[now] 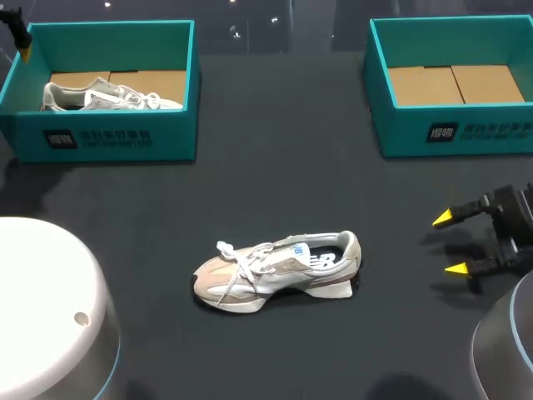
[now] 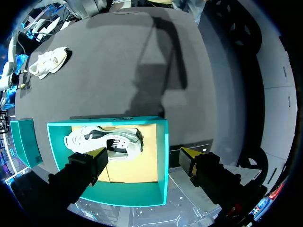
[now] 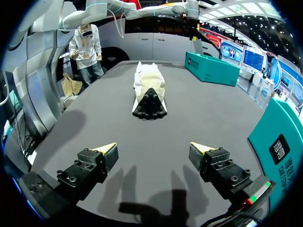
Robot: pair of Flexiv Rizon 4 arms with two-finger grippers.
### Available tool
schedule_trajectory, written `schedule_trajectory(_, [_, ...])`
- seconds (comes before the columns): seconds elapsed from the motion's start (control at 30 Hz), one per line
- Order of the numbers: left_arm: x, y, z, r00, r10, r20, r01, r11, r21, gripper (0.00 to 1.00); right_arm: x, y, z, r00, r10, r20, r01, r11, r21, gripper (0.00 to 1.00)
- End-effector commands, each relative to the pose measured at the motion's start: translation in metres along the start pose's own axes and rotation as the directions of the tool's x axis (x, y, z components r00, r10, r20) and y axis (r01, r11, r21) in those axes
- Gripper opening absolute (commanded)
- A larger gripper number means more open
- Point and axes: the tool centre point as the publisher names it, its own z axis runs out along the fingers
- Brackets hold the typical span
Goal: Take the shoe out of the shoebox, open the shoe tongue, remove and reinsert the insole, then place the shoe into the shoebox
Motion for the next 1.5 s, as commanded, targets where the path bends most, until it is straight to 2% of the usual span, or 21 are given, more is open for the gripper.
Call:
schedule_trajectory(0.03, [0.000, 0.001, 0.000, 1.000, 0.001, -0.001, -0.001, 1.000, 0.001, 1.00, -0.001, 0.000, 0.000, 1.000, 0.000, -0.002, 0.000, 1.000, 0.003, 1.00])
schedule_trajectory(0.4, [0.000, 0.001, 0.000, 1.000, 0.001, -0.001, -0.001, 1.000, 0.001, 1.00, -0.002, 0.001, 0.000, 1.000, 0.024, 0.005, -0.024, 1.000, 0.010, 1.00])
schedule_trajectory(0.47, [0.000, 0.001, 0.000, 1.000, 0.001, -0.001, -0.001, 1.000, 0.001, 1.00, -0.003, 0.003, 0.002, 1.000, 0.018, 0.020, -0.018, 1.000, -0.020, 1.00])
schedule_trajectory(0.67, [0.000, 0.001, 0.000, 1.000, 0.001, -0.001, -0.001, 1.000, 0.001, 1.00, -0.003, 0.005, 0.022, 1.000, 0.015, 0.010, -0.015, 0.997, -0.072, 1.00])
schedule_trajectory(1.03, [0.000, 0.001, 0.000, 1.000, 0.001, -0.001, -0.001, 1.000, 0.001, 1.00, 0.002, 0.015, 0.044, 0.997, 0.071, 0.033, -0.068, 0.994, -0.082, 1.00])
schedule_trajectory(1.5, [0.000, 0.001, 0.000, 1.000, 0.001, -0.001, -0.001, 1.000, 0.001, 1.00, 0.002, 0.037, 0.089, 0.995, 0.102, 0.023, -0.098, 0.987, -0.128, 1.00])
